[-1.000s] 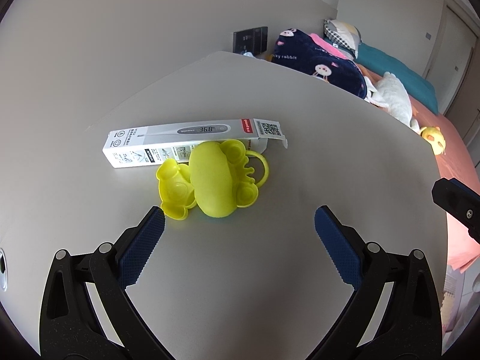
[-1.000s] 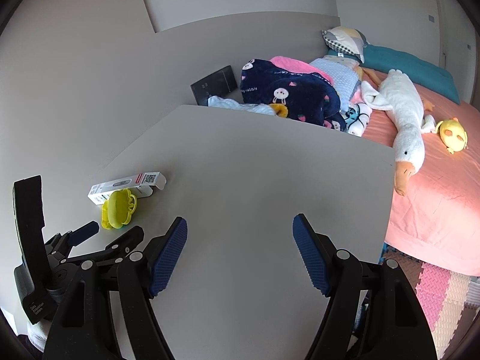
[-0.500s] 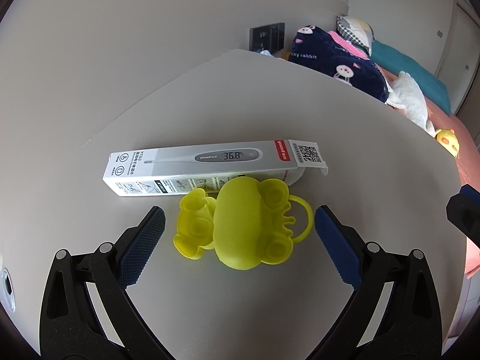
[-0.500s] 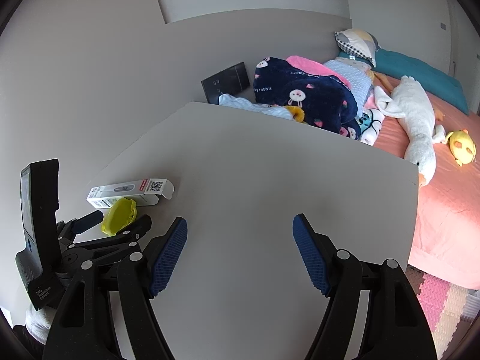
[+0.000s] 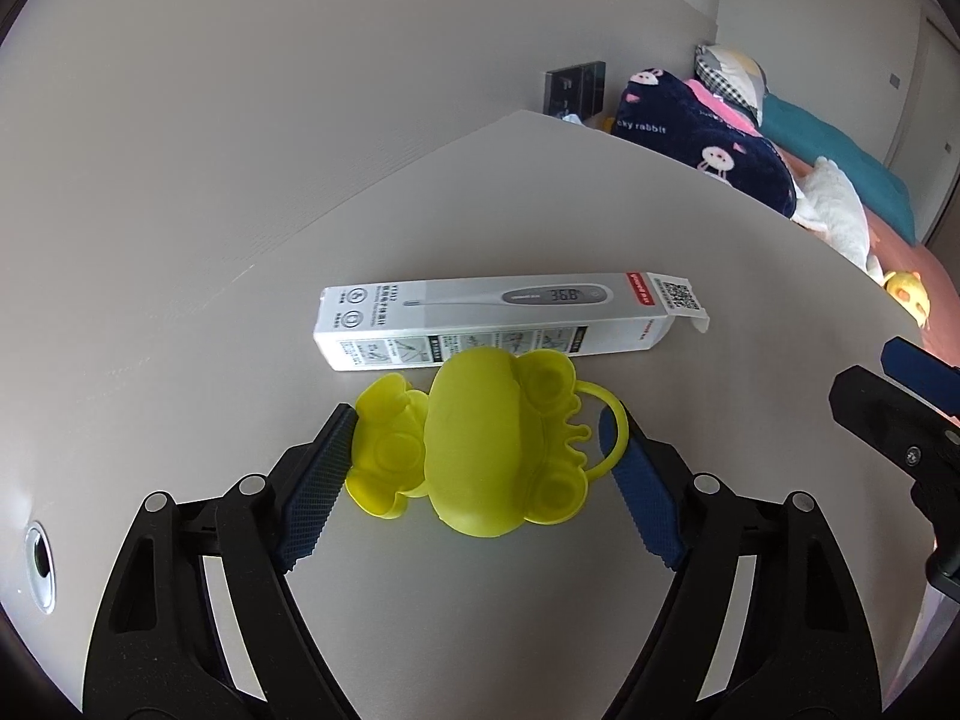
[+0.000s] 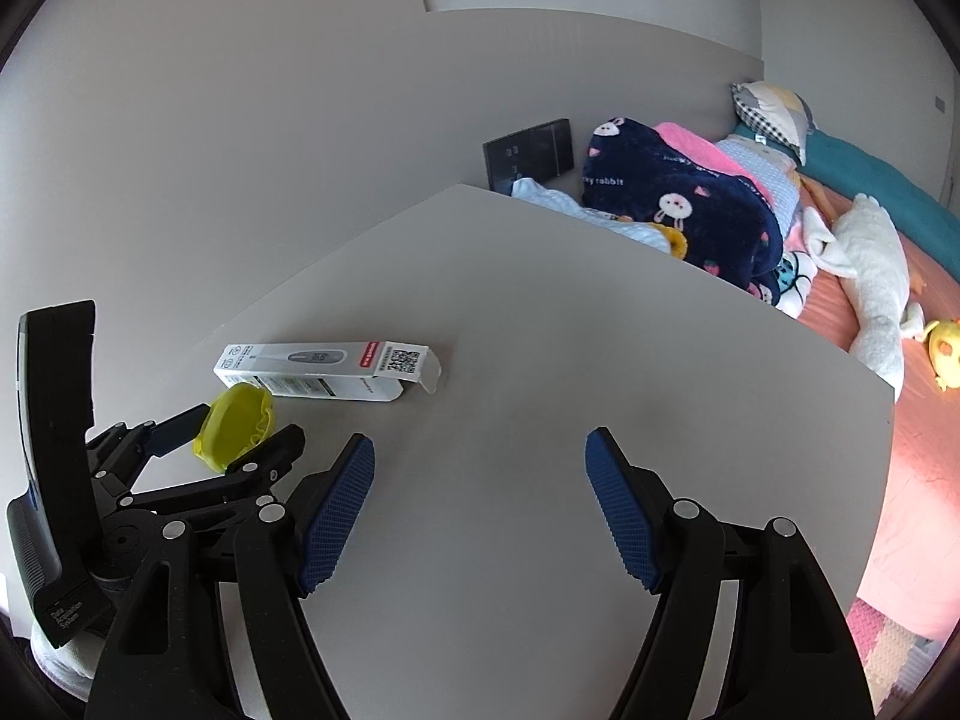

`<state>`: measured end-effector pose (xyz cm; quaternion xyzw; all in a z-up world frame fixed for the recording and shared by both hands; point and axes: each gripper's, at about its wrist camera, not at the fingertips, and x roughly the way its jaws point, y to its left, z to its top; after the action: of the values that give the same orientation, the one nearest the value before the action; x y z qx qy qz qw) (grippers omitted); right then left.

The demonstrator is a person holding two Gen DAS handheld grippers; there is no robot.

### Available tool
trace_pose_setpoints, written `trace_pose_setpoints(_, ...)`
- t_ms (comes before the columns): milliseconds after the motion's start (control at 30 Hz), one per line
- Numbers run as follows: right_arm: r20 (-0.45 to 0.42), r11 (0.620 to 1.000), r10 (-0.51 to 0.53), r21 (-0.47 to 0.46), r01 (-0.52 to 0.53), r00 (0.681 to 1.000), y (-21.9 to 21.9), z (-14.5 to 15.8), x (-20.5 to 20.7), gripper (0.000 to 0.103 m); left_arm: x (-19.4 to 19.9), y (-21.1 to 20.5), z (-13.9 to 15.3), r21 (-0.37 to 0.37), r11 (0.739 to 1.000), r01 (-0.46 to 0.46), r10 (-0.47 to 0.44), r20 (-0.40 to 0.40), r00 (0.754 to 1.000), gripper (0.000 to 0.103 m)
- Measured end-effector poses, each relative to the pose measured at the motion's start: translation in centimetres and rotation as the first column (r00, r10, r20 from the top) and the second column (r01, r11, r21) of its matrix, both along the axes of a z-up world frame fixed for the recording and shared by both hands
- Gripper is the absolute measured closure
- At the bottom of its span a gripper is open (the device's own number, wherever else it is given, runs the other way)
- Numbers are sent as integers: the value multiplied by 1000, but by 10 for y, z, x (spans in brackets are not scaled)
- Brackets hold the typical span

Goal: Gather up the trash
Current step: 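Grasp the yellow frog toy with the left tool, then grasp the white thermometer box with the right tool while the left tool holds the frog toy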

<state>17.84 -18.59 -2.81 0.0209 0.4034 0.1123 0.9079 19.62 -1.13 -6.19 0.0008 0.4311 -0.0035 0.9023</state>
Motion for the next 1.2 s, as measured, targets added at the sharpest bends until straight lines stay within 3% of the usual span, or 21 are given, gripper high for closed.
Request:
trace_pose_setpoints(500, -32, 975, 177, -130, -180, 984, 80, -13, 44, 30, -11, 65, 7, -7, 993, -118, 118, -13, 993, 24)
trace_pose_setpoints(800, -64, 949, 272, -148, -279, 960, 111, -21, 76, 29, -9, 66, 1, -18, 994, -104, 103, -39, 994, 24)
trace_pose_setpoints(1000, -122, 900, 375, -187, -393, 919, 131, -28, 89, 29, -7, 68, -2, -22, 994, -105, 104, -51, 993, 24)
trace_pose_setpoints(1200, -155, 888, 378, -217, -405, 913, 136, -37, 94, 29, -7, 68, -2, -24, 993, -111, 110, -56, 992, 24)
